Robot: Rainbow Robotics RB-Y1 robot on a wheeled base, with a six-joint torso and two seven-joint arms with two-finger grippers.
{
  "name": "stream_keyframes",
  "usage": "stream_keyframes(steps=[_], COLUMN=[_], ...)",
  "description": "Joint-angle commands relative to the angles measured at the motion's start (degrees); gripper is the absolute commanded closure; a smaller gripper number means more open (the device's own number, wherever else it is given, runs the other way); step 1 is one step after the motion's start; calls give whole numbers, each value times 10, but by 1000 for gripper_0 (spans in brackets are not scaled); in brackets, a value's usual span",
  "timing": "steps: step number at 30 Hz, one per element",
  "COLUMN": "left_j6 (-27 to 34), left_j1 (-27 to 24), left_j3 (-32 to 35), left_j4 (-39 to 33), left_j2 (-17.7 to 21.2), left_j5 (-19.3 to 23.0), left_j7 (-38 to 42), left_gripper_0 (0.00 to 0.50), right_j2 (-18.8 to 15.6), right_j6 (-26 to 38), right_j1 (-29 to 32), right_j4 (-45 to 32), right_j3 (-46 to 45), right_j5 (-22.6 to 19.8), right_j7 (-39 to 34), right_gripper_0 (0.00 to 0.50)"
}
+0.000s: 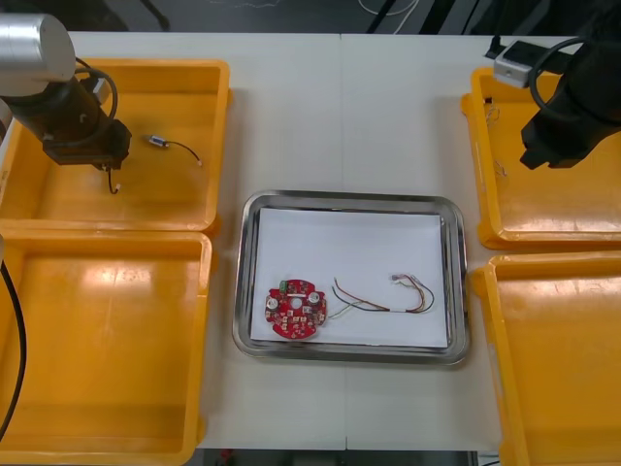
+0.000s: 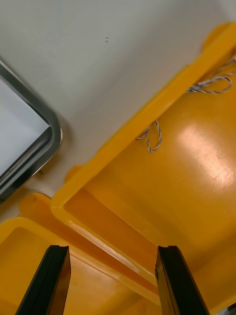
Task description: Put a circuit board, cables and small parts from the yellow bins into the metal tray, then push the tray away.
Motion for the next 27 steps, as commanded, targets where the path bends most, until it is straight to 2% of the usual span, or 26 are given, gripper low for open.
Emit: stream_keyframes(steps=[1,7,10,12,15,17,21,23,27], left_j6=[66,151,186,214,235,272,275,275,275], left_j1=[4,7,24,47,62,74,83,92,99], left_j3=[33,38,38,38,38,36,30,21,5], left_j4=[-74,-156,-215,-283,-324,-379,-432,-481,-523], left_j2=[2,0,-6,-12,-17,-27,-40,-57,-74], left_j5=[-7,-12,-12,-12,-9,-4,-4,-2,-3], left_j7=[-26,18,45,73,94,121,155,198,241], left_gripper_0=[500,500,500,500,500,500,500,500,500], right_j2=[2,3,3,5,10,21,35,47,55], right_j6=[4,4,4,4,4,-6,-21,-31,-44], right_j1=[-36,-52,-58,-61,-62,-64,-68,-69,-69], right_j4=[51,111,140,170,193,227,255,270,280], right_j3=[-44,-49,-50,-54,-65,-86,-109,-129,-149], right_j5=[41,100,117,129,135,149,164,179,189], right_j7=[-7,-1,-2,-4,-4,-5,-7,-9,-15], right_gripper_0=[0,0,0,0,0,0,0,0,0])
